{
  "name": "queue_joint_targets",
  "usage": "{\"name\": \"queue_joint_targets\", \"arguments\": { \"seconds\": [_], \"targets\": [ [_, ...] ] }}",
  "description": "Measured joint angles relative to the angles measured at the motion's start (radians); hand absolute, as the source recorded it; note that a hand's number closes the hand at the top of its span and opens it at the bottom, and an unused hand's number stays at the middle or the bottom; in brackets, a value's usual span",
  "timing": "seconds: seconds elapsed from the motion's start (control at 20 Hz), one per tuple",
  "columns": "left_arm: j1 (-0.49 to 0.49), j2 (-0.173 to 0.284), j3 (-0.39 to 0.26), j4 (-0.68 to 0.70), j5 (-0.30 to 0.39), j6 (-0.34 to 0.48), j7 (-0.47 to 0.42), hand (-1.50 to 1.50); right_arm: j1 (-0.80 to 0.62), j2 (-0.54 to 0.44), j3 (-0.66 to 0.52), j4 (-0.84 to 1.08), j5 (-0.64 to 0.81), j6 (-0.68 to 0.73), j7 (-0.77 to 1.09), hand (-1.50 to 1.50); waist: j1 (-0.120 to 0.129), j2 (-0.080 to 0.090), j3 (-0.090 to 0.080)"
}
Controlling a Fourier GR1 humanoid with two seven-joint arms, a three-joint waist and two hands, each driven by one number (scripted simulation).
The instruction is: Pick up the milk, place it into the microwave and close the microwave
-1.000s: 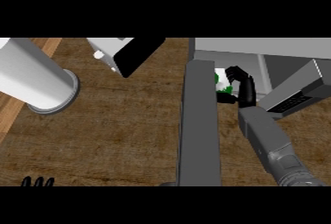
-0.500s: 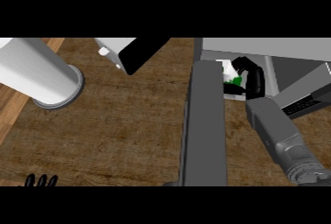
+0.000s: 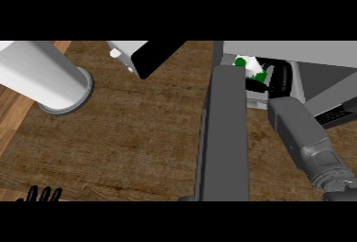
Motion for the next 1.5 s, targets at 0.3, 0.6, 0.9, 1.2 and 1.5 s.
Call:
{"name": "queue_joint_targets", "arguments": {
  "seconds": [0.3,0.6,0.9,1.2,1.5],
  "targets": [
    [-0.022,0.005,0.009,0.020,0.003,-0.003,0.007,-1.50,-0.020,-0.008,-0.015,0.009,0.011,-0.117,0.011,1.50,0.008,0.005,-0.001],
    [-0.037,0.008,0.010,0.026,0.001,-0.009,0.006,-1.50,-0.004,-0.048,-0.011,0.074,0.040,-0.222,0.081,-1.50,0.019,0.020,-0.006],
    [-0.060,0.010,0.005,0.030,-0.011,-0.010,0.007,-1.50,0.056,-0.084,0.068,0.151,0.133,-0.398,0.294,-1.50,0.045,0.032,-0.010],
    [-0.085,0.006,0.002,0.043,-0.019,-0.001,0.023,-1.50,0.004,-0.024,0.152,0.155,0.216,-0.335,0.274,-1.50,0.052,0.019,-0.001],
    [-0.105,-0.003,0.004,0.057,-0.021,0.010,0.030,-1.50,-0.043,0.029,0.182,0.159,0.246,-0.242,0.258,-1.50,0.047,0.014,0.001]
  ]
}}
